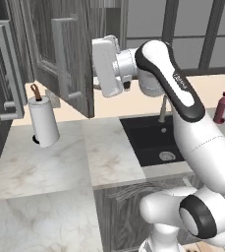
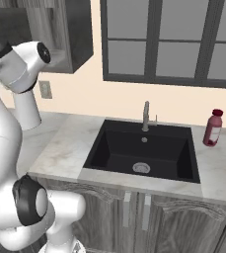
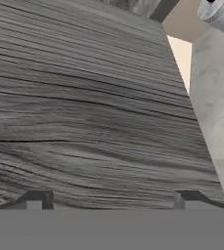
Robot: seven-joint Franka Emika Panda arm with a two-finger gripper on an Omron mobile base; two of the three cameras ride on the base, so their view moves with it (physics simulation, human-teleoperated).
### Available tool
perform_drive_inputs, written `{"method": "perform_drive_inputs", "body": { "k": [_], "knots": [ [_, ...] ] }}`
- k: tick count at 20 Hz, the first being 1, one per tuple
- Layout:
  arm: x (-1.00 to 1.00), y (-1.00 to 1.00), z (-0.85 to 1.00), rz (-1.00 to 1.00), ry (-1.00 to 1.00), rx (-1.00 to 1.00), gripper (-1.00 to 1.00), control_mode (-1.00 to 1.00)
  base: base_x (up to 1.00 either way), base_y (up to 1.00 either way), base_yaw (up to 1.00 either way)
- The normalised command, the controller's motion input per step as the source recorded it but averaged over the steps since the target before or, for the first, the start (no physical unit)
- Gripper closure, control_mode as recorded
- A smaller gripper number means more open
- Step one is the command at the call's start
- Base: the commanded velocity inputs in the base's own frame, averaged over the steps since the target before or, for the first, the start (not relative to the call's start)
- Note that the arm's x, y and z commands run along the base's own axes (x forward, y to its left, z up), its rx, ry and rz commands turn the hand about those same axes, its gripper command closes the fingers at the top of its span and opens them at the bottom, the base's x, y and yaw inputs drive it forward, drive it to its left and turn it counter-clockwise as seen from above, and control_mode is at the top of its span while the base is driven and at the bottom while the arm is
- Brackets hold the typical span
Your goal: Open the cabinet. Pick the dish brush and place it next to the sink. Then close the cabinet.
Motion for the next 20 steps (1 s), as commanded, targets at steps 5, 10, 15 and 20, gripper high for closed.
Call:
{"method": "perform_drive_inputs", "body": {
  "k": [5,10,15,20],
  "knots": [
    [-0.02,0.59,-0.02,-0.01,-0.05,-0.06,-1.0,-1.0,0.0,0.0,0.0],
    [0.15,0.15,0.0,0.0,0.01,0.0,-1.0,-1.0,0.0,0.0,0.0],
    [0.07,-0.45,0.01,0.0,0.01,-0.05,-1.0,-1.0,0.0,0.0,0.0],
    [0.0,-0.43,0.12,0.0,-0.05,-0.13,-1.0,-1.0,0.0,0.0,0.0]
  ]
}}
